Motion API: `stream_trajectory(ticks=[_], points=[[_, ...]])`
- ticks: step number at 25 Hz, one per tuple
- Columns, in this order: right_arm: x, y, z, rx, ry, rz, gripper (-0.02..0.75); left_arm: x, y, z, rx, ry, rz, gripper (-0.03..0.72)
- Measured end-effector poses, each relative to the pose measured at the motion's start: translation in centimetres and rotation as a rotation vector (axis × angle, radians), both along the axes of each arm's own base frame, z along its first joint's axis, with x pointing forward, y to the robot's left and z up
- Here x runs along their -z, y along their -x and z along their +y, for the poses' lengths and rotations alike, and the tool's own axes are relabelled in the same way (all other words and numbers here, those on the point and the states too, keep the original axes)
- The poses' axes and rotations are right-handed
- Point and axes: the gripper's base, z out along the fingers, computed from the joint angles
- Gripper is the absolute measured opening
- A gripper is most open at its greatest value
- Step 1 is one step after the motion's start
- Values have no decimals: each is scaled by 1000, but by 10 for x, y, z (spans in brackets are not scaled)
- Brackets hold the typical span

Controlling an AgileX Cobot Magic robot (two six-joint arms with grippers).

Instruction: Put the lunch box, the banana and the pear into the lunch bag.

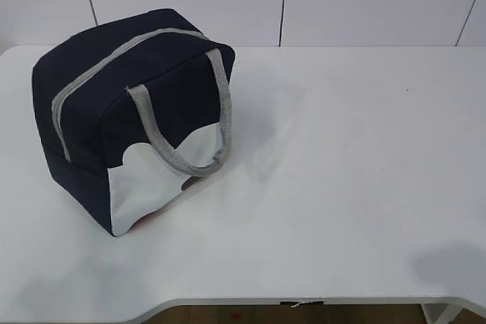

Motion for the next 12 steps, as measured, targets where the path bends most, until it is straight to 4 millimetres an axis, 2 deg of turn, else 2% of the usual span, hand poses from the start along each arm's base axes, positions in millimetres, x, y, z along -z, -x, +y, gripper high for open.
stream_trajectory(ticks=[12], points=[[0,0,0,0,0,0,326,0,0,0,10,2,0,245]])
